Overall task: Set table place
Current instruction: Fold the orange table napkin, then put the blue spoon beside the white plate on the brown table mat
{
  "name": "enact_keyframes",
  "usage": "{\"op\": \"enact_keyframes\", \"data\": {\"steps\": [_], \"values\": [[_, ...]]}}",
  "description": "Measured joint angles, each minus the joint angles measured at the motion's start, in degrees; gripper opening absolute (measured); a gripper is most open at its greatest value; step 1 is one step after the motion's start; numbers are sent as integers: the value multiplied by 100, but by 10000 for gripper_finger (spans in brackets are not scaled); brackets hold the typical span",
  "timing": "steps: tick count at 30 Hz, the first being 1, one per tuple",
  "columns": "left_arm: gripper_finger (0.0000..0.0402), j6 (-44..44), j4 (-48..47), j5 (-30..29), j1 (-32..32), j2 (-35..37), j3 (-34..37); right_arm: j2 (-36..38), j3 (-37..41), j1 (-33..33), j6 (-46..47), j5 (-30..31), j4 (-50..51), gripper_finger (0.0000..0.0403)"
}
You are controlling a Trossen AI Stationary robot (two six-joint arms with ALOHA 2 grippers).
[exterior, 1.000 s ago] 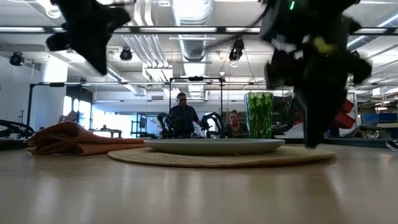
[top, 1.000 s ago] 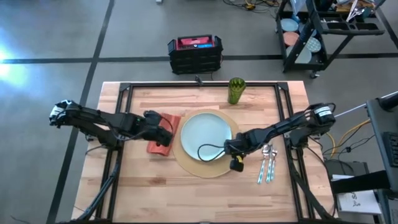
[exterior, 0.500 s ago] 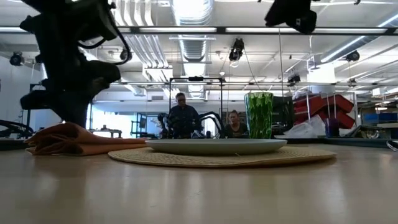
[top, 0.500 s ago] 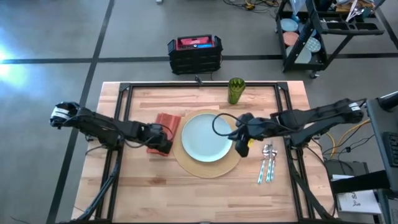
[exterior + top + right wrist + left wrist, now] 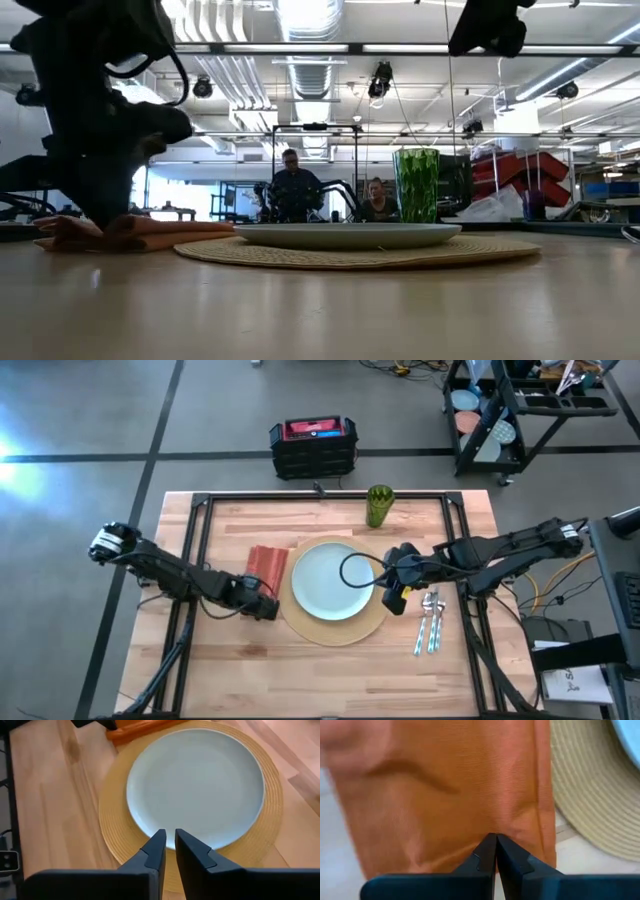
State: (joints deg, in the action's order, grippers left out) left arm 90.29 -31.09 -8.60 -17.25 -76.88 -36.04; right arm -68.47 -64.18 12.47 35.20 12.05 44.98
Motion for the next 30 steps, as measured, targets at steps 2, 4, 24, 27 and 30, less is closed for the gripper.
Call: {"op": "enact_keyframes", "data": {"steps": [2, 4, 24, 27, 30], "values": [[0, 49, 309, -45, -25, -194, -48, 2, 4, 7, -7, 0, -5, 28], [0, 52, 681, -105, -25, -410, -147, 11, 4, 6, -20, 0, -24, 29], [0, 227, -104, 107, -428, -560, -1053, 11, 11, 155, 2, -8, 219, 39], [0, -99, -301, -189, -553, -168, -1633, 11, -11, 155, 0, -44, 482, 56], [0, -919, -1172, -1325, -664, 188, -2530, 32, -183, 155, -330, -46, 713, 82]]}}
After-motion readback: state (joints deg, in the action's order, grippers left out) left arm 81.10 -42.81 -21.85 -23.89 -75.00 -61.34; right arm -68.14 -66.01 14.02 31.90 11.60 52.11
